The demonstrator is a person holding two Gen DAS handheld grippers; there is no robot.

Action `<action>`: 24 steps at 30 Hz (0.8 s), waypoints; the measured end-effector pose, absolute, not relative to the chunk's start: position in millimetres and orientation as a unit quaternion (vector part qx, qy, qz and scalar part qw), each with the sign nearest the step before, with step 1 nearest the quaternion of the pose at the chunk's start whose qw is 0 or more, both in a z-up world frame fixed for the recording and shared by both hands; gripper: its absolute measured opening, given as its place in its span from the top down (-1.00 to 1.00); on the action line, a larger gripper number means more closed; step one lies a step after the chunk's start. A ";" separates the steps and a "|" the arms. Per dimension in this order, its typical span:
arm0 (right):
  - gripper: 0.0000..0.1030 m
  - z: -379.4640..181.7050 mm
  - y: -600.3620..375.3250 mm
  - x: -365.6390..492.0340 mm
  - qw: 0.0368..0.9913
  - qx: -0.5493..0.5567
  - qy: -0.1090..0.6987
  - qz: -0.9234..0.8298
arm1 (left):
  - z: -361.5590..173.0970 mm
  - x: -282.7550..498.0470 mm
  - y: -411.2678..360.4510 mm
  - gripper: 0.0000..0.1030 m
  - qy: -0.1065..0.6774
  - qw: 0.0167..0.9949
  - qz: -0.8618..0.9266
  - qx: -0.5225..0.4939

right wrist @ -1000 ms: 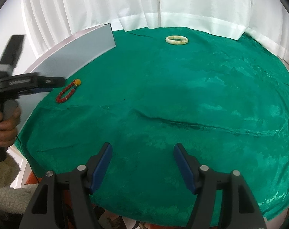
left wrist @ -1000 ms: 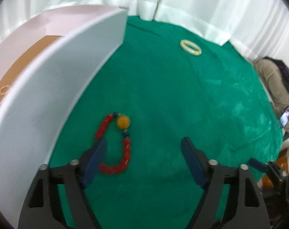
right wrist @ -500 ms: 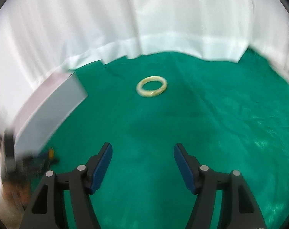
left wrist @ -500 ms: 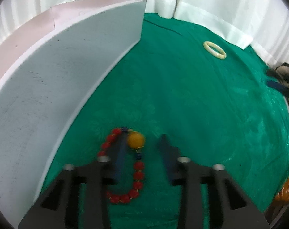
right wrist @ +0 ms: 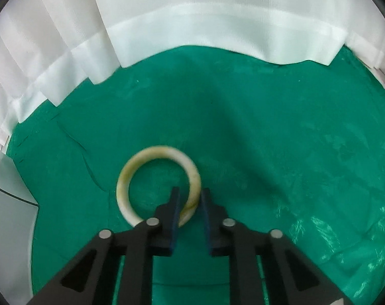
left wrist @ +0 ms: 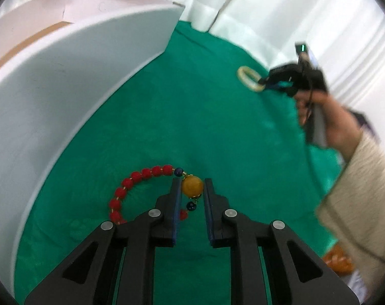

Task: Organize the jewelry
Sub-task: 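Grasp the red bead bracelet with left while right grasps the cream jade bangle, then carry the red bracelet with left while right carries the jade bangle over the box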

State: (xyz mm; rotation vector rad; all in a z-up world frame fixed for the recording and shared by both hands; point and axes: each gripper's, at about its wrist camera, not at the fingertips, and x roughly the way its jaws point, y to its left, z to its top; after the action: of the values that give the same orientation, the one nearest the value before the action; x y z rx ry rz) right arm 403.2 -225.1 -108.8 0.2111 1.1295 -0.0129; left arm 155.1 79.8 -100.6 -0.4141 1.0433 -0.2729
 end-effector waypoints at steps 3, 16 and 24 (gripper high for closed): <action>0.77 -92.5 -229.1 379.0 0.846 0.113 0.521 0.028 | -82.4 148.5 87.7 0.71 0.474 0.838 -0.150 -0.225; 0.76 -12.7 -193.7 296.1 0.843 0.118 0.489 0.190 | 10.8 111.8 131.0 0.71 0.410 0.839 -0.165 -0.317; 0.76 50.8 -85.4 289.8 0.820 0.135 0.455 0.321 | 92.9 81.8 213.6 0.71 0.361 0.873 -0.078 -0.317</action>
State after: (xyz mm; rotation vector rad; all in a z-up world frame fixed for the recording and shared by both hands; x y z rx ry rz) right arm 289.8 -85.4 50.8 0.2877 0.9685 0.6844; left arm 81.8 213.6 92.9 -0.6628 0.7540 -0.1638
